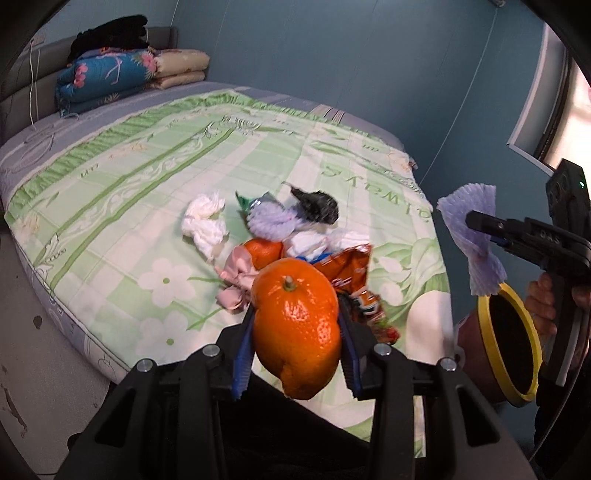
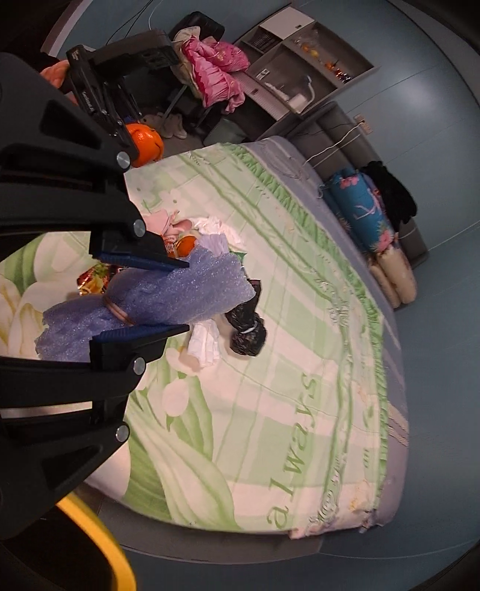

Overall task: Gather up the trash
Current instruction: 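Carry the tangerine and foam net to the yellow bin and release both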

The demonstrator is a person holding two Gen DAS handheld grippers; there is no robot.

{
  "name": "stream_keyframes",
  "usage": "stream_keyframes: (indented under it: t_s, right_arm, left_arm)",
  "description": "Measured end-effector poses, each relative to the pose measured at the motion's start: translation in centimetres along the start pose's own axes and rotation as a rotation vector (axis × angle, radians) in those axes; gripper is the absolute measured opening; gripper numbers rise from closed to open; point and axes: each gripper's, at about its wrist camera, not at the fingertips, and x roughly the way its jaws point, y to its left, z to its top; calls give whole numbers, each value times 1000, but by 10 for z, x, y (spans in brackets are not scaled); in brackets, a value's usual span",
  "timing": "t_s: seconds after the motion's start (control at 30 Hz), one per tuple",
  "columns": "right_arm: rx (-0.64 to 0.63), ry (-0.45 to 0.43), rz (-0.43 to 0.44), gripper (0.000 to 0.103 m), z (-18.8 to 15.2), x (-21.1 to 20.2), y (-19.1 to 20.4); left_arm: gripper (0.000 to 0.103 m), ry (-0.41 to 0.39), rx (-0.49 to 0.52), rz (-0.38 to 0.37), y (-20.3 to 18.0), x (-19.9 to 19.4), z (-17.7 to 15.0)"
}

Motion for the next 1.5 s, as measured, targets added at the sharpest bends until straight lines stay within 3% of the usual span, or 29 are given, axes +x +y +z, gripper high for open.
stream_keyframes:
  t_s: [0.5,0.8,0.97,1.17,1.5]
  right_arm:
    - [44,-293,-3,26,-31,-160,-16]
    - [50,-501,-87,26,-51,-243,-29]
    - [62,-585,-144,26,-63,-276,-38]
    - [149,-613,-192,26,-72,-293,-64]
    - [306,-550,-227,27,-76,-276,-114]
  left_arm:
    - [37,-171,118,-65,-105,-59,29]
    - [37,-235,208,-128,-181,-68,41]
    - [37,-233,225,-193,-217,-58,46]
    - [37,-180,254,-265,-260,-30,45]
    - [37,-40,306,-308,-305,27,21]
